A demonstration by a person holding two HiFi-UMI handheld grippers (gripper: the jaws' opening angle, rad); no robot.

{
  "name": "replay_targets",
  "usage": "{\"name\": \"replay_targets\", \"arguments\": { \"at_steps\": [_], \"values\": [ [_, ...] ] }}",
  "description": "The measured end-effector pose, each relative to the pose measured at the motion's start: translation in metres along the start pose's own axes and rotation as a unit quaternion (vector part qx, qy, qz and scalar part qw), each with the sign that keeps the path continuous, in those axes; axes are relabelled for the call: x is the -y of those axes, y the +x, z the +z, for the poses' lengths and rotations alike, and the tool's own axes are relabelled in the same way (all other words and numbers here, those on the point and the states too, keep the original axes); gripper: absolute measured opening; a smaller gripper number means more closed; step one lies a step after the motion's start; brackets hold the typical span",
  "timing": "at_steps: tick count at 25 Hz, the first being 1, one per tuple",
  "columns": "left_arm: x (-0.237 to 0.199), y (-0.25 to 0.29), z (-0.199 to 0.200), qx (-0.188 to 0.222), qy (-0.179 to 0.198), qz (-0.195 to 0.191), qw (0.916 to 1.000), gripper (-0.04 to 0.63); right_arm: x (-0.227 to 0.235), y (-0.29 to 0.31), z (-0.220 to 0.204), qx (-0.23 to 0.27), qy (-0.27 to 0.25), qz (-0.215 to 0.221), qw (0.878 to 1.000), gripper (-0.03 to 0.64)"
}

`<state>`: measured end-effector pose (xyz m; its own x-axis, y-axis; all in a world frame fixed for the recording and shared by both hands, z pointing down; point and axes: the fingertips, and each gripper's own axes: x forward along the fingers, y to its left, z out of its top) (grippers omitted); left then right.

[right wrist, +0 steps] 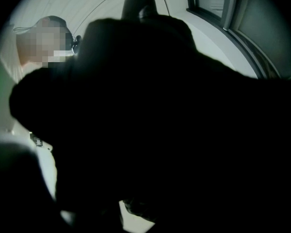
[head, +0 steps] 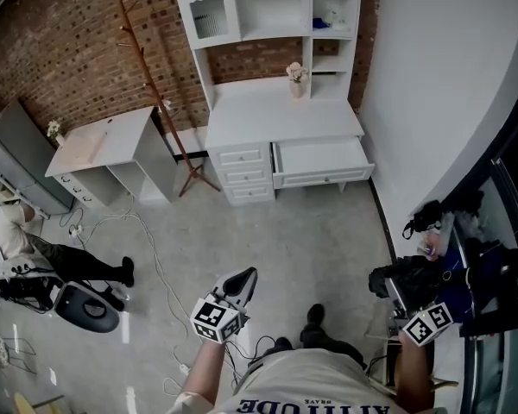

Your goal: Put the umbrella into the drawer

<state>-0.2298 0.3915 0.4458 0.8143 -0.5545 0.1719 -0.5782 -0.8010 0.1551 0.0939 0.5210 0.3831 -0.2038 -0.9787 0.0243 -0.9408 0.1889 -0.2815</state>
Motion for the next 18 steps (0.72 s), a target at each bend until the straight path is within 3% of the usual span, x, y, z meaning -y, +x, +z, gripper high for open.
{"name": "replay_targets", "arguments": {
  "at_steps": [18],
  "values": [
    [-0.012,0.123,0.032,-0.008,0.005,0.034,0.9994,0.028,0.113,0.093,0.020,-0.012,0.013,0.046,0.999,0.290]
  ]
}}
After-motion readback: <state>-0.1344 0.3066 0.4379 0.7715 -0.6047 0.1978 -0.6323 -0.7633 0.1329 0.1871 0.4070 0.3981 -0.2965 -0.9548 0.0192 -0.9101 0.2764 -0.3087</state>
